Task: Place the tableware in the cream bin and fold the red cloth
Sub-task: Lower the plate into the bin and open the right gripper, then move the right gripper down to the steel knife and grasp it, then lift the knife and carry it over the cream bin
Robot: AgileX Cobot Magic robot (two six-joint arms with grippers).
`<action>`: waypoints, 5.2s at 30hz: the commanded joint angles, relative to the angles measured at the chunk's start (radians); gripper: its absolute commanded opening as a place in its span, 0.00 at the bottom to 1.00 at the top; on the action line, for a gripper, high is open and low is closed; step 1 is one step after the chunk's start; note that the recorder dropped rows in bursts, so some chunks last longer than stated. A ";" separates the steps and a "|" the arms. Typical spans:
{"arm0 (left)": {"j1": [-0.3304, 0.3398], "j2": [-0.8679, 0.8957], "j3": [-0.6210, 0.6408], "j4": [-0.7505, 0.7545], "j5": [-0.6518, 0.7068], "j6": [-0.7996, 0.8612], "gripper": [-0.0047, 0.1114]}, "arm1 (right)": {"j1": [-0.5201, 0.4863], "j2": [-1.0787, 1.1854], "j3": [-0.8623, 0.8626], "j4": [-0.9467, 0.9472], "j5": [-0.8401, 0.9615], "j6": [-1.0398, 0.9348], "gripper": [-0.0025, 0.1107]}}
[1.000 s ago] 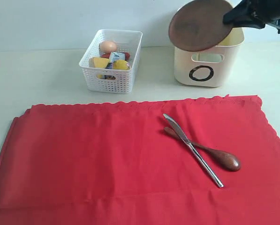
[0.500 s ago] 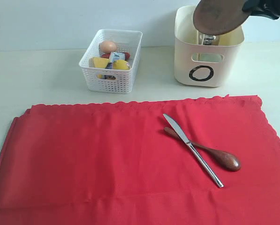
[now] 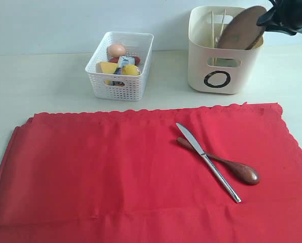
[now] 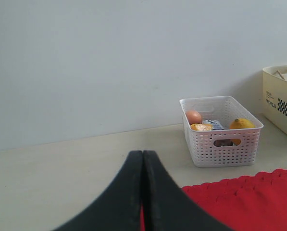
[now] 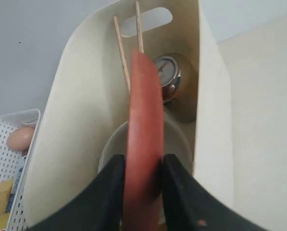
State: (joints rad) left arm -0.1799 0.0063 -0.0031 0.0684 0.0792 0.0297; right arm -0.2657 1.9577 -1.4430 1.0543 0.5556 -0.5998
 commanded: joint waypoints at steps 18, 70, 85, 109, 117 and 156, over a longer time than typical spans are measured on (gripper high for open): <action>-0.008 -0.006 0.003 0.000 0.001 0.001 0.04 | -0.002 -0.044 -0.010 -0.067 0.094 -0.002 0.42; -0.008 -0.006 0.003 0.000 0.001 0.001 0.04 | 0.519 -0.246 0.329 -0.779 0.157 0.073 0.42; -0.008 -0.006 0.003 0.000 0.001 0.001 0.04 | 0.650 -0.043 0.356 -0.972 0.099 0.232 0.42; -0.008 -0.006 0.003 0.000 0.001 0.001 0.04 | 0.650 0.040 0.356 -0.993 0.083 0.288 0.12; -0.008 -0.006 0.003 0.000 0.001 0.001 0.04 | 0.650 0.019 0.331 -0.993 0.111 0.294 0.12; -0.008 -0.006 0.003 0.000 0.001 0.001 0.04 | 0.404 -0.269 -0.075 -1.006 0.236 0.378 0.02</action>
State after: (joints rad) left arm -0.1799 0.0063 -0.0031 0.0684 0.0792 0.0297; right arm 0.1763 1.6951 -1.4933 0.0553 0.8489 -0.2583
